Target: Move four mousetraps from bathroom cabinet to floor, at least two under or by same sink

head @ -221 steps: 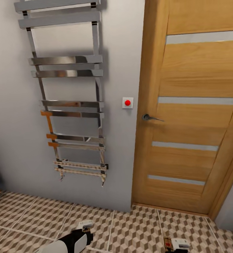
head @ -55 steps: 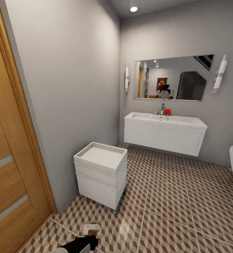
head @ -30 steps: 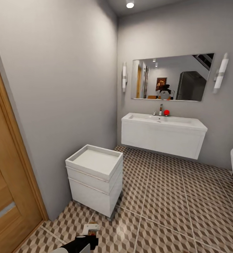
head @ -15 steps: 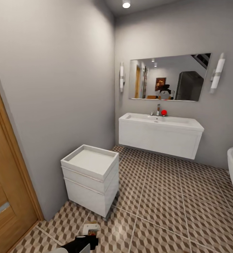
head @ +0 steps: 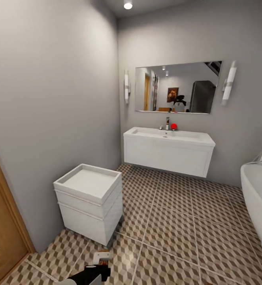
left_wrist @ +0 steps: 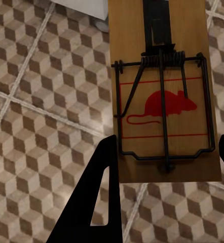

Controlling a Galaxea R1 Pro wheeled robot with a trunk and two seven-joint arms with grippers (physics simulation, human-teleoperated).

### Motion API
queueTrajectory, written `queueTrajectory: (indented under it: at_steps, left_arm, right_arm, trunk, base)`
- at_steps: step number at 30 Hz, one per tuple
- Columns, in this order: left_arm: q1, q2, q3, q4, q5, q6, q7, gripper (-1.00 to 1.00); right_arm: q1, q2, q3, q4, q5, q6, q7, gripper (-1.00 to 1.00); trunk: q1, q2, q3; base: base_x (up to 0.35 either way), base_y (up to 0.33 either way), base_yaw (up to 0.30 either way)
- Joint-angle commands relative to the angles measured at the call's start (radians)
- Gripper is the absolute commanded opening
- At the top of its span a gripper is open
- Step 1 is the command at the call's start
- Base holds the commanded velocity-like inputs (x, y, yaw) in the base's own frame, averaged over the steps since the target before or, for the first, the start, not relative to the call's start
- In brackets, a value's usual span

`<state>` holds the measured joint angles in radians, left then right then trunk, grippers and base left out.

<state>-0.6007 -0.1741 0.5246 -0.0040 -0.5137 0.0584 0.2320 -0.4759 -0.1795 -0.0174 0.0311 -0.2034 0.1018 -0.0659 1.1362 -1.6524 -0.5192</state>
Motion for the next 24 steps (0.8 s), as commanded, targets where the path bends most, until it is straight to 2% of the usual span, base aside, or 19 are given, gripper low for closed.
queueTrajectory:
  at_steps: [1,7,24]
  left_arm:
    - [-0.001,0.000,0.007,0.000,-0.011,0.004,0.004,-1.00]
    - [-0.001,0.000,0.010,-0.001,-0.009,0.007,0.004,-1.00]
    - [-0.001,0.002,0.020,-0.001,0.000,0.020,0.006,-1.00]
  right_arm:
    - [-0.001,-0.001,-0.001,0.001,-0.010,0.001,0.000,-1.00]
    - [-0.001,0.000,-0.001,0.001,-0.009,0.001,-0.001,-1.00]
    - [-0.001,-0.001,0.000,0.001,-0.006,0.001,0.004,-1.00]
  trunk:
    - [0.000,-0.001,-0.001]
    - [0.000,-0.001,-0.001]
    - [0.000,-0.001,-0.001]
  base:
    - [0.063,-0.011,-0.008]
    - [0.218,-0.004,-0.003]
    - [0.320,0.000,0.000]
